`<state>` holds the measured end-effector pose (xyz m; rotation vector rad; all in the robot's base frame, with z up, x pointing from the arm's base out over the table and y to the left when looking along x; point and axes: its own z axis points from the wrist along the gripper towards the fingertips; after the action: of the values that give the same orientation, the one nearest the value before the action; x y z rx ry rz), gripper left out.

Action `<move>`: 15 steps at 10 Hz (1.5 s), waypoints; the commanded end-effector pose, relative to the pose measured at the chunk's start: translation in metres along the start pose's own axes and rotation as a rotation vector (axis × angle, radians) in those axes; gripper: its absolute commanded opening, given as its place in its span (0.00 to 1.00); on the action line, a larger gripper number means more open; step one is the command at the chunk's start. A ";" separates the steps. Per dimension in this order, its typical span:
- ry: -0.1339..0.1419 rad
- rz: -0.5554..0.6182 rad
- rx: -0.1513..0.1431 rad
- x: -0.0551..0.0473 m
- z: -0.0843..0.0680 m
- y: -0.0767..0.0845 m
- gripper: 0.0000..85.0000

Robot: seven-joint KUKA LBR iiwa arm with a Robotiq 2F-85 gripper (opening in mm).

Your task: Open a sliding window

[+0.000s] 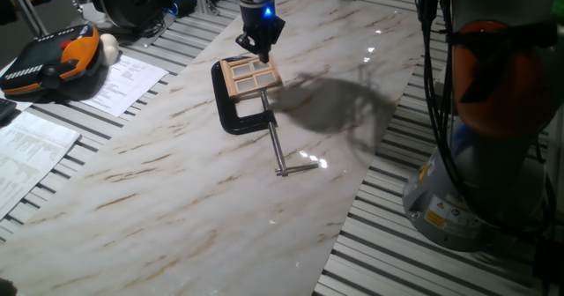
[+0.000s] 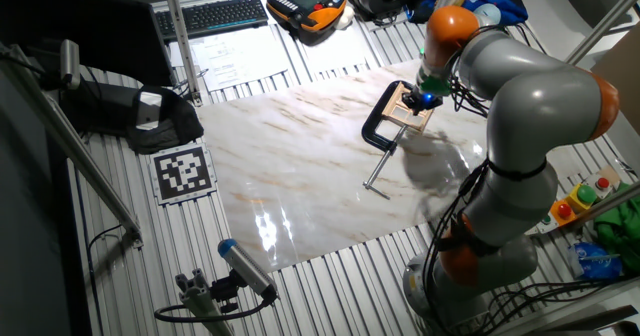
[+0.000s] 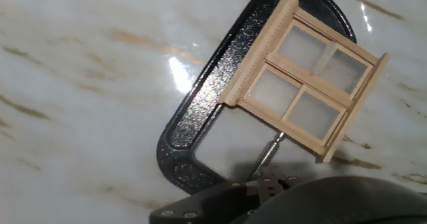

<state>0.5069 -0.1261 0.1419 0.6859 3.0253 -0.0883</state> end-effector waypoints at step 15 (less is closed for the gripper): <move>0.027 0.078 -0.009 -0.016 0.029 -0.024 0.00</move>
<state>0.5118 -0.1564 0.1150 0.8090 3.0176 -0.0671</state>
